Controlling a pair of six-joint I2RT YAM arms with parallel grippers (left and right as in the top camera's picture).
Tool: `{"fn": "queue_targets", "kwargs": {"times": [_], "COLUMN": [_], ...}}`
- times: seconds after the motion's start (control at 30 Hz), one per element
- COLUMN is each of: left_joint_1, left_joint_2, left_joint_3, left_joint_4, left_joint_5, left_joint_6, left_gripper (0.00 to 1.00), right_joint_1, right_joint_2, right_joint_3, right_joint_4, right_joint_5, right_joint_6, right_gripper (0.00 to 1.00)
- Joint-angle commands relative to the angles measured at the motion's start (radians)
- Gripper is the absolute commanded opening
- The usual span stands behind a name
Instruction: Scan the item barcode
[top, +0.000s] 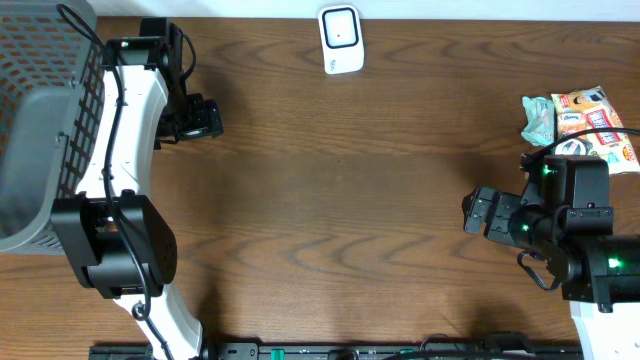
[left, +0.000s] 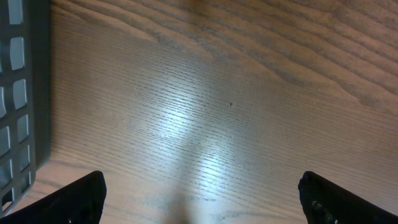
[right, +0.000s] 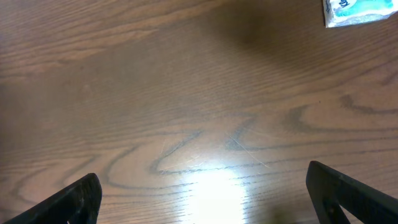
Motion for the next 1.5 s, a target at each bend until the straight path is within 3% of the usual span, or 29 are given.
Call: {"fn": "queue_targets", "kwargs": {"times": [0.0, 0.23, 0.4, 0.53, 0.77, 1.17, 1.47], "left_joint_1": [0.002, 0.002, 0.002, 0.002, 0.002, 0.002, 0.002], "left_joint_2": [0.006, 0.006, 0.006, 0.006, 0.006, 0.006, 0.006], "left_joint_3": [-0.01, -0.01, -0.01, -0.01, -0.01, -0.01, -0.01], "left_joint_4": [-0.004, -0.004, -0.004, -0.004, -0.004, -0.004, -0.004], "left_joint_5": [-0.009, -0.009, -0.009, -0.009, -0.009, -0.009, -0.009], "left_joint_6": [-0.013, -0.013, -0.013, -0.013, -0.013, -0.013, -0.013], "left_gripper": [0.98, 0.98, 0.98, 0.98, 0.98, 0.98, 0.98], "right_joint_1": [0.01, 0.01, 0.01, 0.01, 0.01, 0.011, -0.011], "right_joint_2": [0.003, 0.008, -0.071, -0.311, -0.673, -0.922, -0.948], "right_joint_3": [-0.002, -0.014, -0.227, -0.51, -0.821, -1.114, -1.139], "right_joint_4": [-0.007, 0.037, 0.365, 0.658, 0.909, 1.216, 1.223], "right_joint_5": [-0.011, 0.069, -0.047, -0.089, -0.09, -0.086, -0.06], "right_joint_6": [0.013, -0.017, -0.216, -0.242, -0.242, -0.23, -0.242], "right_gripper": [0.99, 0.99, 0.99, 0.99, 0.99, 0.99, 0.99]}}
